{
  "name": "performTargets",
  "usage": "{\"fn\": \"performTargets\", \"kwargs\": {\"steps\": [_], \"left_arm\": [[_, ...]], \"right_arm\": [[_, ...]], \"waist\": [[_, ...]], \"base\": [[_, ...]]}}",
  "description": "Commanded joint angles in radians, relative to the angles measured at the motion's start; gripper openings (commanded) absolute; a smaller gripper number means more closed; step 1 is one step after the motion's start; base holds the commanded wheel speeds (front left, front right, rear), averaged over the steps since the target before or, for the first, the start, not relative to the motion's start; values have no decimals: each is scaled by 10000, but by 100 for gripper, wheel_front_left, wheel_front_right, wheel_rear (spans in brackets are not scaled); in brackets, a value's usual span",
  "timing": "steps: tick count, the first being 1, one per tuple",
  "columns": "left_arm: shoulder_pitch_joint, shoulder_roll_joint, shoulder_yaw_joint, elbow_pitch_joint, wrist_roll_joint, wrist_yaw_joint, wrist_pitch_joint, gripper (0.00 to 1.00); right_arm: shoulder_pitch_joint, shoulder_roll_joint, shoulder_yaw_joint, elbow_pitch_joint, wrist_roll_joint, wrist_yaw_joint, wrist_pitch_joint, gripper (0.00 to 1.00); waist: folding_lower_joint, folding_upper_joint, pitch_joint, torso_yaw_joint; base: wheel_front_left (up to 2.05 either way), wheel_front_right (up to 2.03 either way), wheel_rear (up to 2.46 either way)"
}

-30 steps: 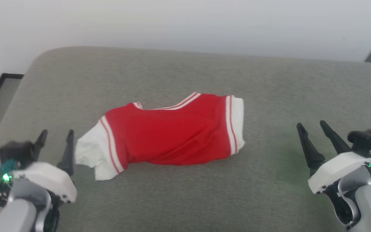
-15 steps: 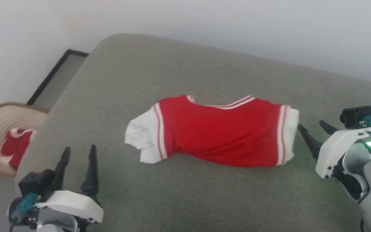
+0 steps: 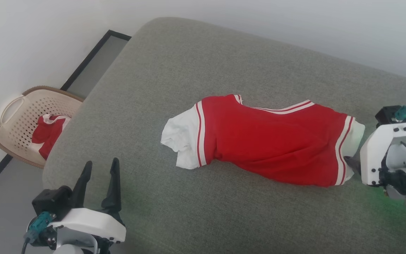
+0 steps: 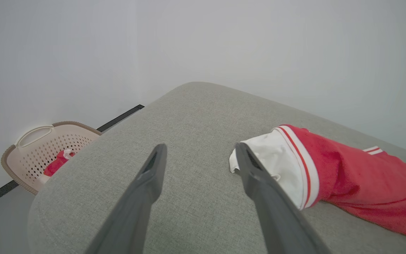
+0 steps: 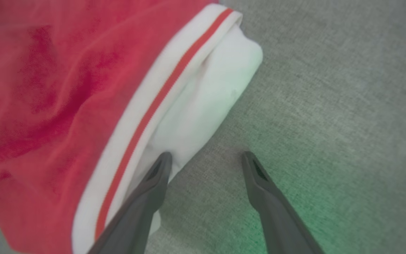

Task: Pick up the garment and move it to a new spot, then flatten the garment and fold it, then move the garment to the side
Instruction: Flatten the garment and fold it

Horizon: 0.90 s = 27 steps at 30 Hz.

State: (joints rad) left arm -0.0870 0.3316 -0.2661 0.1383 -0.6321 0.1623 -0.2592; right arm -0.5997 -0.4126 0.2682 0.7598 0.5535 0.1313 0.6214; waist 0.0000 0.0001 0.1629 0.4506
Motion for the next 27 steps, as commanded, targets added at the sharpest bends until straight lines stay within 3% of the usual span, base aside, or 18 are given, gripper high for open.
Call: {"fn": "performTargets", "kwargs": {"steps": [1,2,3,11,27], "left_arm": [[-127,-85,112,25,102,-89,-64,100],[-121,-146,168,28,155,-139,-66,100],[-112,-188,230,38,220,-180,-67,100],[87,-370,701,97,639,-476,-68,100],[434,-383,1665,-55,1026,-788,-70,100]], "right_arm": [[346,185,264,431,-7,-10,521,97],[309,184,389,431,-106,-10,675,34],[259,153,466,437,-182,-10,741,0],[-169,-33,640,-198,43,-10,770,0],[512,-1527,-83,-3318,663,-10,1300,0]], "waist": [[0,-1,30,14],[0,-1,42,4],[0,-1,46,-5],[0,-1,-92,-308],[0,-1,-485,-1809]], "base": [[0,0,0],[0,0,0],[0,0,0],[0,0,0],[0,0,0]]}}
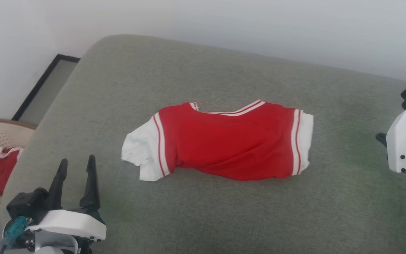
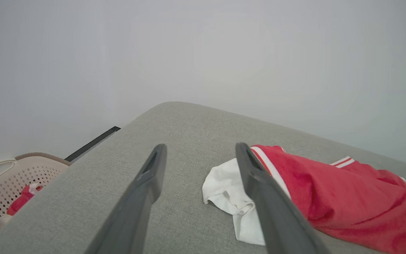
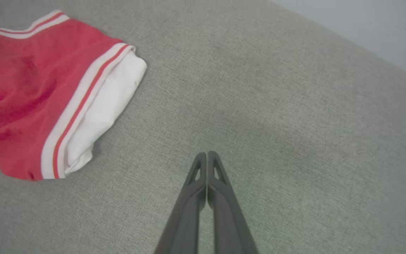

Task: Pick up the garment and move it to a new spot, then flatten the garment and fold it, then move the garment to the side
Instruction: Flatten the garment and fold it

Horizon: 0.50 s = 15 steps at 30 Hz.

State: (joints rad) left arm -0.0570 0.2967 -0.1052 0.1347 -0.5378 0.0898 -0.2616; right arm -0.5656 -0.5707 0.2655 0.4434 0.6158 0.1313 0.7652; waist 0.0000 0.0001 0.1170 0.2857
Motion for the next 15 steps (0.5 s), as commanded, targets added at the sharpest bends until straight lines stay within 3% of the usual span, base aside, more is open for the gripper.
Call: {"fn": "performTargets", "kwargs": {"steps": [1,6,7,8,9,15], "left_arm": [[120,-76,108,-48,82,-76,-45,100],[65,-207,166,12,261,-246,-46,100],[22,-247,150,34,291,-273,-46,100],[-28,-284,127,55,309,-325,-46,100],[-69,-335,107,83,314,-362,-46,100],[-231,-576,54,260,465,-543,-46,100]], "right_arm": [[239,96,-243,-342,83,-10,-264,0],[691,466,-697,-1110,66,-7,-741,0],[768,562,-742,-1206,50,-9,-812,37],[850,679,-792,-1296,87,-9,-816,65],[907,746,-851,-1358,69,-9,-811,99],[708,1187,-923,-1112,-113,-9,-396,100]], "waist": [[0,-1,-7,-219],[0,-1,61,-270],[0,-1,80,-240],[0,-1,96,-200],[0,-1,116,-143],[0,-1,278,341]], "base": [[0,0,0],[0,0,0],[0,0,0],[0,0,0],[0,0,0],[0,0,0]]}}
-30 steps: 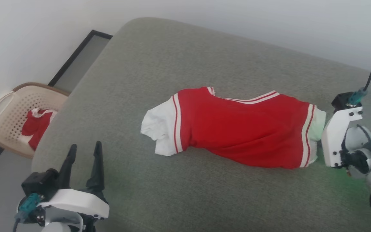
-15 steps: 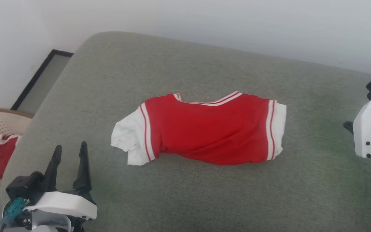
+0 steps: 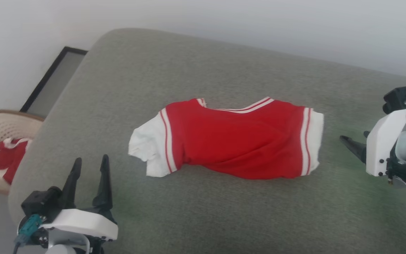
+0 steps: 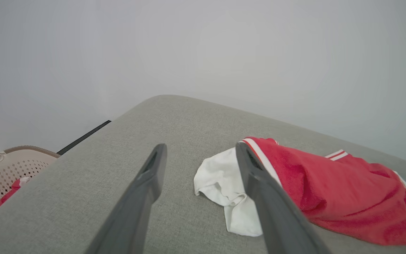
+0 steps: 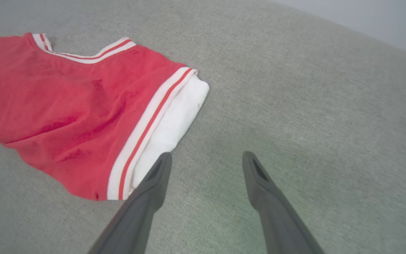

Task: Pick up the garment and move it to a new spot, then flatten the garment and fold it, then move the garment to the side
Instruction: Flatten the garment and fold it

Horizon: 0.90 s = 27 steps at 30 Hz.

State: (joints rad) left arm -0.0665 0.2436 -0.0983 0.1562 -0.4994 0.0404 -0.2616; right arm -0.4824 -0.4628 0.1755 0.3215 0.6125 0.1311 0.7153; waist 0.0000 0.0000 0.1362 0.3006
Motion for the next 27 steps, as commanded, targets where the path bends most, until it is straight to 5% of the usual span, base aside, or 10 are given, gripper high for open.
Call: {"fn": "performTargets", "kwargs": {"steps": [1,20,21,22,27], "left_arm": [[-183,-109,-38,86,89,-91,-46,100],[-652,-1068,-113,870,451,-686,-46,100],[-656,-1114,-87,886,489,-722,-46,100],[-668,-1152,-68,914,516,-728,-46,100],[-728,-1326,118,999,568,-848,-46,100]], "right_arm": [[-217,136,-23,262,-140,-7,234,100],[-1820,746,516,3637,-502,-4,2947,100],[-1819,801,618,3736,-497,-2,3082,62],[-1793,834,776,3766,-469,-2,3179,0],[-1825,502,968,3602,-147,-4,2807,0]], "waist": [[0,0,124,295],[0,0,791,1873],[0,0,807,1901],[0,0,822,1929],[0,0,815,1946]], "base": [[0,0,0],[0,0,0],[0,0,0],[0,0,0],[0,0,0]]}}
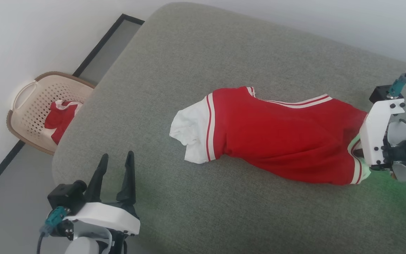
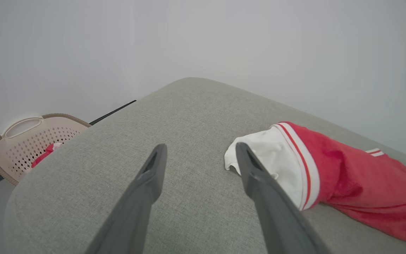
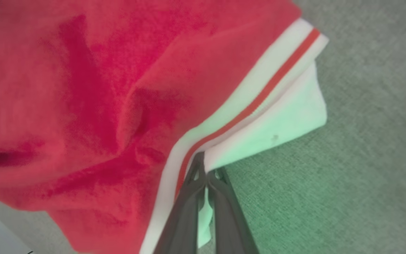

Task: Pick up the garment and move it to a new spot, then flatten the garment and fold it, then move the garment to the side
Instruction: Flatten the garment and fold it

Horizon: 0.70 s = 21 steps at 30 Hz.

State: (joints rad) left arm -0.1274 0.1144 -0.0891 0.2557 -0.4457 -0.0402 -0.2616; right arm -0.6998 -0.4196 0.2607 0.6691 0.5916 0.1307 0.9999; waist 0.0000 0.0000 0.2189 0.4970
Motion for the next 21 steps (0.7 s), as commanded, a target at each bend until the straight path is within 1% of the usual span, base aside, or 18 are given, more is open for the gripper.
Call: {"fn": "performTargets", "kwargs": {"steps": [1,7,8,9,16,21], "left_arm": [[-103,-44,91,10,66,-67,-46,100],[142,-24,493,-68,207,-172,-45,100],[212,-12,625,-108,265,-193,-45,100],[226,-15,680,-116,287,-203,-46,100],[393,1,941,-214,508,-273,-46,100],[417,38,1089,-243,620,-295,-46,100]], "right_arm": [[323,-49,167,60,104,0,-83,0],[262,-809,306,-541,591,-7,-351,0],[316,-1093,314,-735,747,-7,-457,0],[366,-1226,321,-822,826,-7,-497,0],[801,-2212,-89,-1203,1269,-7,-712,0],[1253,-2827,-584,-1317,1295,-8,-901,0]], "waist": [[0,0,-39,-54],[0,0,-238,-459],[0,0,-302,-631],[0,0,-329,-724],[0,0,-503,-1318],[0,0,-642,-1672]], "base": [[0,0,0],[0,0,0],[0,0,0],[0,0,0],[0,0,0],[0,0,0]]}}
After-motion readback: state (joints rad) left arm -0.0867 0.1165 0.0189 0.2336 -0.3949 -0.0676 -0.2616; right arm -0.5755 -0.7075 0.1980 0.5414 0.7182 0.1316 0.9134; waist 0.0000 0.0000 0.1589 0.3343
